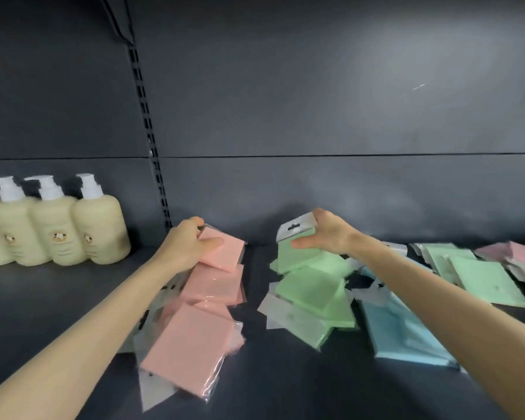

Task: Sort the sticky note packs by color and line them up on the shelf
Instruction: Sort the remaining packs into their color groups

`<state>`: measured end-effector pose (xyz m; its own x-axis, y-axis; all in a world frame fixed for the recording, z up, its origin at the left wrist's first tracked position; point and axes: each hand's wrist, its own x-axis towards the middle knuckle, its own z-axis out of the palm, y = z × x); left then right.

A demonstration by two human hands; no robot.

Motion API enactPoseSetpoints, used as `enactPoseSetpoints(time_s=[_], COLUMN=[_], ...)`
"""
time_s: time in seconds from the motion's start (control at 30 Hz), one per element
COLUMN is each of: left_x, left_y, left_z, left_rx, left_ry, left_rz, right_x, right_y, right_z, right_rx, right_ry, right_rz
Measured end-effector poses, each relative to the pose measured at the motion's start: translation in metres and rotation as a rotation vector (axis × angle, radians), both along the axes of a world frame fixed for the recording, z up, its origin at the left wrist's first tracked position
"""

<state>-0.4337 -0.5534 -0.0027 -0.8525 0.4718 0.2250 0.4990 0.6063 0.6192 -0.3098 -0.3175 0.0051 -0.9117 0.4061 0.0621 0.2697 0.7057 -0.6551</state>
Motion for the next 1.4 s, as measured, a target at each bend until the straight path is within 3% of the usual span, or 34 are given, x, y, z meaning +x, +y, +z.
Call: enactPoseSetpoints(time_s=[0.2,0.33,0.67,1.0,1.4], left_x=[-0.014,-0.01,0.042,0.151,0.35], left_y=[-0.005,-0.004,0.045,0.116,0.247], left_z=[-0.008,-0.001,0.05,0.073,0.049], left_rx=[-0.146,-0.183,-0.069,-0.069,-0.071], left_ry=[0.042,0.185,0.37,0.524,0.555], left_rz=[-0.048,-0.084,-0.371,-0.521,-0.664], right_x=[-0.008,-0.008,0.046,0.179,0.403], right_y=[-0.004,-0.007,0.004,0.062,0.155], right_z=[-0.001,-0.002,0.047,0.073,0.048], right_rx=[0.106,0.261,0.429,0.522,0.522], right_ry=[-0.111,-0.115,-0.026,0.051,-0.019], right_rz=[-0.047,-0.03,-0.094,-0.245,-0.384])
